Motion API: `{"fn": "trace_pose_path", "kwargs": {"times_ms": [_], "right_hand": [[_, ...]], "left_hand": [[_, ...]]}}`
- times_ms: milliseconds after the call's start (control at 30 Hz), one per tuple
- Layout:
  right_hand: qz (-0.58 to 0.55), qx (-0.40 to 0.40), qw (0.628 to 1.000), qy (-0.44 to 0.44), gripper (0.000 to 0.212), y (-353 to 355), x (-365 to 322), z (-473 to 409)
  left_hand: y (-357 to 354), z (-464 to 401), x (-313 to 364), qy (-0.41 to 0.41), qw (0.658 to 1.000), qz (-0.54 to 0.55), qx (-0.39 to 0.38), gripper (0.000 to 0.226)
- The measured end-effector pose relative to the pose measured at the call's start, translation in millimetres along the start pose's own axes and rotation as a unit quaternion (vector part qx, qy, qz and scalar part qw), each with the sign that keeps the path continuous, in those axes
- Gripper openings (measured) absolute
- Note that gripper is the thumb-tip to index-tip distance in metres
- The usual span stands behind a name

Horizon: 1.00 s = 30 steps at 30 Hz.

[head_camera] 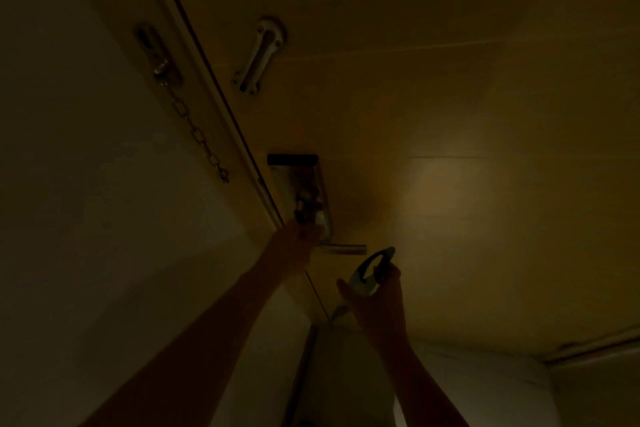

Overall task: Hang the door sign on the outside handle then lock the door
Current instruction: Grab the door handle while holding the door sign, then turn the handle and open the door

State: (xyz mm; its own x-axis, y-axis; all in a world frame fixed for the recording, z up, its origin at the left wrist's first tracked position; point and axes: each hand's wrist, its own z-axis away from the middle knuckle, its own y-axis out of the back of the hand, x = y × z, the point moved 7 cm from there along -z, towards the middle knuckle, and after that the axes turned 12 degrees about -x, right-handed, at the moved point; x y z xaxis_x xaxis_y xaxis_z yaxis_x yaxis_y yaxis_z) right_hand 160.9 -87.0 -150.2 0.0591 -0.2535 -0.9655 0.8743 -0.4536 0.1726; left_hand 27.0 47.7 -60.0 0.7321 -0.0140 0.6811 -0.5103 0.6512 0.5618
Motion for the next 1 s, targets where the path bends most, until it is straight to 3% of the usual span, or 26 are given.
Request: {"fn": "trace_pose_path", "kwargs": {"times_ms": [100,200,300,367,533,600,700,800,900,1000], "right_hand": [[0.002,-0.009,0.997,0.070,0.048,-3,-22,13],[-0.006,-0.068,0.993,0.101,0.027,-11,-36,24],[0.020,-0.130,0.984,0.124,0.042,-22,-50,35],[0.067,-0.154,0.977,0.132,0.034,-30,-58,41],[0.178,-0.254,0.942,0.128,0.079,-31,-66,33],[0.191,-0.207,0.949,0.142,0.077,-13,-73,21],[0.244,-0.112,0.943,0.197,0.050,0,-98,-3],[0.350,-0.163,0.903,0.190,0.046,-29,-107,-29],[0.464,-0.242,0.842,0.128,0.048,-65,-85,-41],[0.550,-0.190,0.803,0.131,0.041,-78,-67,-44]], "left_hand": [[-44,23,-17,-0.052,0.991,0.119,-0.039,0.020],[-55,42,-13,-0.119,0.985,0.126,-0.002,0.033],[-53,63,-14,-0.135,0.982,0.123,0.048,0.010],[-48,70,-14,-0.132,0.980,0.122,0.080,0.027],[-22,94,-16,-0.150,0.954,0.203,0.164,0.017],[-8,103,-24,-0.156,0.929,0.271,0.200,0.015],[7,111,-33,-0.142,0.902,0.341,0.223,0.014],[19,118,-38,-0.146,0.889,0.355,0.250,0.021],[28,125,-43,-0.152,0.882,0.358,0.266,0.018],[31,128,-47,-0.149,0.874,0.385,0.258,0.014]]}}
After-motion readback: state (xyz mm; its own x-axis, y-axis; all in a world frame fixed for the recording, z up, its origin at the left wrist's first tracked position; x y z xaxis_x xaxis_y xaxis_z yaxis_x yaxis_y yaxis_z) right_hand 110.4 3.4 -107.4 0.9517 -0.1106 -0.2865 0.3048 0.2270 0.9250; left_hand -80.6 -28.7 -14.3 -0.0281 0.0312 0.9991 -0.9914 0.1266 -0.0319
